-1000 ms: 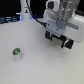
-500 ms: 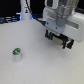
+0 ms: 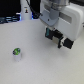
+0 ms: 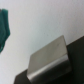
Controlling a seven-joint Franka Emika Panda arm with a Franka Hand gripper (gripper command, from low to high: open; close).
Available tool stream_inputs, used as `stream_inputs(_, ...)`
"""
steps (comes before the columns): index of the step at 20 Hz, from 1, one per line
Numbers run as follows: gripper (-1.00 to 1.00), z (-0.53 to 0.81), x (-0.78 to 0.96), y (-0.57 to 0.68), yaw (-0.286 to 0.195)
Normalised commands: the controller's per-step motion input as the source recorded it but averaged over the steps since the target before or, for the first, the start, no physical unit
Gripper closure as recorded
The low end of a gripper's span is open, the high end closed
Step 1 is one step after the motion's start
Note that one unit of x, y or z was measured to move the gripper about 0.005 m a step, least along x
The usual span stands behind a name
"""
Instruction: Open the kcup holder, insert the kcup into the holder, and close the kcup holder
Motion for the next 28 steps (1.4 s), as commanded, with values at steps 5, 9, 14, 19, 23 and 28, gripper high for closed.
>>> stream_inputs(5, -1.00, 0.13, -0.02, -0.45, -0.285)
stream_inputs(9, -1.00, 0.04, -0.06, -0.45, -0.288)
stream_inputs(14, -1.00, 0.02, -0.13, -0.49, -0.274)
stream_inputs(19, -1.00, 0.02, -0.16, -0.51, -0.262)
stream_inputs(23, -1.00, 0.01, -0.30, -0.51, -0.248)
stream_inputs(28, -1.00, -0.01, -0.33, -0.52, -0.242)
